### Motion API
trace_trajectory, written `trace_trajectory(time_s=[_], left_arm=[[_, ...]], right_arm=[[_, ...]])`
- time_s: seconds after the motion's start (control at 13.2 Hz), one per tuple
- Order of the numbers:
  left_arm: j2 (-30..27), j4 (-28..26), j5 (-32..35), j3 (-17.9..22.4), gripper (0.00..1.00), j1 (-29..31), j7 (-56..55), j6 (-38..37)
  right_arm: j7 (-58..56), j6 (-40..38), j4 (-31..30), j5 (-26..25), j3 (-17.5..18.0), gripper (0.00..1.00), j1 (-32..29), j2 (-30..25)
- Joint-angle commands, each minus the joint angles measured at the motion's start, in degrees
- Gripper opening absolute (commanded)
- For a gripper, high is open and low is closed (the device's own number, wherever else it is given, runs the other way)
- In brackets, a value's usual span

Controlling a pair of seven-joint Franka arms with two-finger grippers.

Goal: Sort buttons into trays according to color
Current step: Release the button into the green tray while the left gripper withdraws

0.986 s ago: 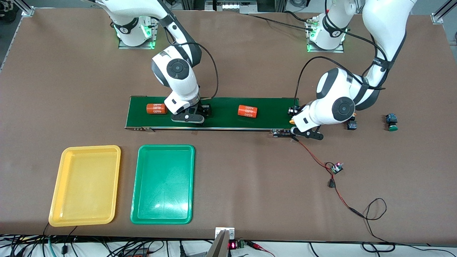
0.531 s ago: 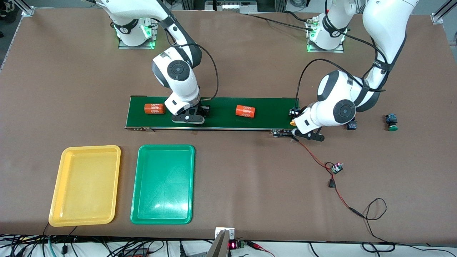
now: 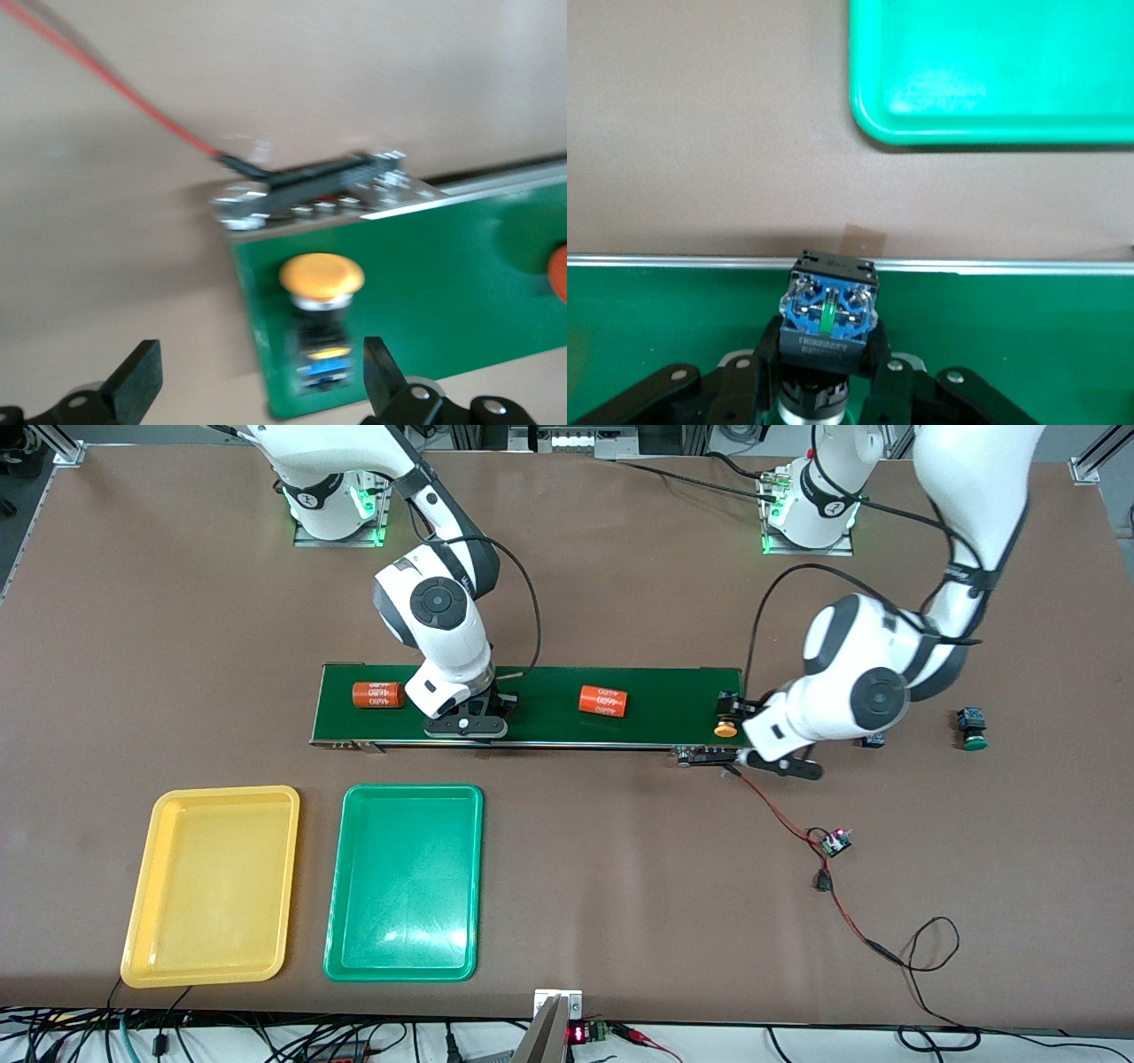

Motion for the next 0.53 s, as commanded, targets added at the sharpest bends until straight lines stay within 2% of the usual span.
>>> trace_trajectory(time_s=[0.0,0.23,0.46], left_arm=[[-0.8,0.5,0.0,2.7,1.0,5.1,1.1,-1.8],[-0.3,0.6,3.2,7.8,1.0,5.7,4.4,-1.6],[0.8,0.0,7.8,9.7,1.0,6.9,4.8,-1.6]], right_arm=[[-7.7,-6.2,3.7,-0.9,-1.3,0.26,0.0,-2.0],[-22.1,-5.9,4.3,-1.2,-3.2,0.27,-1.8,-2.9],[-32.6,1.8,4.6,-1.3,-3.7,0.27,-5.6,-1.8]])
